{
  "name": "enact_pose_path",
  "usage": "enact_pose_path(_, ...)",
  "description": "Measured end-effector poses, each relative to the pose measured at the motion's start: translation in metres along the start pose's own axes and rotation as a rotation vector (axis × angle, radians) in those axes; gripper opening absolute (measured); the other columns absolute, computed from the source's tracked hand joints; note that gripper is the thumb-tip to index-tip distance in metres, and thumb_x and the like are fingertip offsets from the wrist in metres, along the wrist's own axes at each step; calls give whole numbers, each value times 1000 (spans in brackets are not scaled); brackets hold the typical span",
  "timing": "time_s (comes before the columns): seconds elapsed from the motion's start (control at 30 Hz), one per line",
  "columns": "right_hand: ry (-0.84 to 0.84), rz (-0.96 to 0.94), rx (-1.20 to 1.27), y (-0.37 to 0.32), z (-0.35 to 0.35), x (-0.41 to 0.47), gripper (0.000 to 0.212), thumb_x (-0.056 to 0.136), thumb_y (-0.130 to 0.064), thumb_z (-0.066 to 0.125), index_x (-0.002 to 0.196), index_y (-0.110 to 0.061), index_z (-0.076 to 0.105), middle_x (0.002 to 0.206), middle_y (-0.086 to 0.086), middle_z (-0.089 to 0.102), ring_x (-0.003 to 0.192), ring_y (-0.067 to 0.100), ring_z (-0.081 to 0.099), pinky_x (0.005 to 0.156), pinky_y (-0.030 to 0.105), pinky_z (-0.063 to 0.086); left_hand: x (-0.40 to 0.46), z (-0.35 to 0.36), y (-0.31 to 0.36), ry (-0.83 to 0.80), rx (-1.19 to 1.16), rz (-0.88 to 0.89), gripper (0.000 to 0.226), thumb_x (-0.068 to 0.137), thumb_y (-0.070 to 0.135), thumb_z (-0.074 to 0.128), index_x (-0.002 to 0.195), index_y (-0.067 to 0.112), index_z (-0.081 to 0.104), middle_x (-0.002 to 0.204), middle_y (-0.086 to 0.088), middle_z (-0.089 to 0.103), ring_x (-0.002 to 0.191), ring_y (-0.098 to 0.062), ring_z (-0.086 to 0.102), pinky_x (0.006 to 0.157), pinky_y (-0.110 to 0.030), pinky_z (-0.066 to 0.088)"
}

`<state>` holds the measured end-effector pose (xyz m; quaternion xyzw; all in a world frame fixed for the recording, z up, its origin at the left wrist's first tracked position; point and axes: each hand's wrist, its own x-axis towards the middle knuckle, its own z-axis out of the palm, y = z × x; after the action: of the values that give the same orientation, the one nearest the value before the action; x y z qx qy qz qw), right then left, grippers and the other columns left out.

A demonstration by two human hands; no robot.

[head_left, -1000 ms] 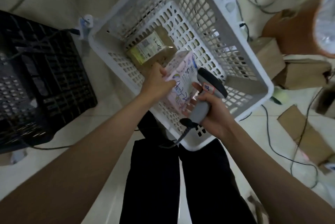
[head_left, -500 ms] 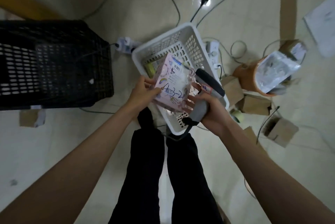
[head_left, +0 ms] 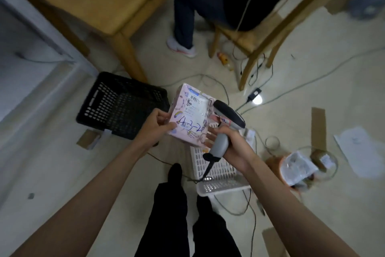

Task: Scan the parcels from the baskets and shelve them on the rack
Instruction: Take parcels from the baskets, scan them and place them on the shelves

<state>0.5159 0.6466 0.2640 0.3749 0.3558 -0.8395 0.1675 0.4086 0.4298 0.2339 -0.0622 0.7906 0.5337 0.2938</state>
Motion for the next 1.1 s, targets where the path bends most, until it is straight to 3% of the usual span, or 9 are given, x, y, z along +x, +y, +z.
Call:
enact_pose_path(0.23,-209,-77,-167,-35,66,-65,31,99,1,47,127,-6,56,121,20,53,110,33,46,109,53,37,-102,-43,38,276,-146,152,26,85,5,78,98,15,57,97,-1,66,86,-9,62,66,-9,50)
enact_pose_path(0.37,-379,-89,-275,-40,103,-103,25,98,2,49,116,-3,66,118,21,65,106,36,59,102,48,46,-166,-70,49,406,-208,159,30,85,4,77,106,11,56,112,-15,68,98,-23,64,83,-31,55)
enact_pose_path(0.47,-497,-75,-364,-38,140,-130,29,99,2,48,118,-5,68,113,19,73,98,30,72,87,41,59,-211,-97,56,491,-264,176,32,86,6,77,109,11,56,116,-15,68,97,-25,66,64,-23,54)
enact_pose_path(0.6,-555,-132,-497,-28,197,-156,45,98,2,51,143,1,49,140,30,57,130,48,52,116,59,37,-268,-135,65,593,-318,206,36,86,0,74,115,4,54,119,-23,66,97,-27,66,77,-32,57)
enact_pose_path(0.7,-626,-186,-595,-16,237,-174,42,96,3,55,138,3,55,138,30,58,123,42,57,114,59,39,-309,-160,66,669,-337,236,40,86,-1,74,119,-1,51,116,-21,67,89,-21,68,73,-26,58)
enact_pose_path(0.77,-676,-204,-627,-4,262,-188,39,95,3,57,133,6,58,134,31,61,112,36,60,107,54,45,-337,-177,64,728,-341,259,41,86,0,75,119,0,51,114,-20,67,85,-18,68,70,-23,57)
enact_pose_path(0.9,-787,-215,-647,24,300,-213,31,92,2,62,123,2,66,117,19,73,97,25,70,74,34,60,-386,-202,53,823,-382,266,41,83,5,79,115,6,53,110,-16,66,83,-21,67,81,-33,54)
enact_pose_path(1.0,-847,-233,-680,49,325,-234,28,90,0,67,118,-5,69,107,10,77,92,17,74,71,30,59,-425,-220,40,887,-404,289,39,81,5,81,109,11,54,109,-15,67,83,-20,68,72,-25,54)
enact_pose_path(1.1,-846,-259,-706,70,345,-258,35,90,-4,69,125,-3,64,115,13,74,103,23,69,77,33,60,-456,-235,30,935,-410,321,39,80,6,82,106,14,54,110,-12,68,80,-15,71,66,-20,55)
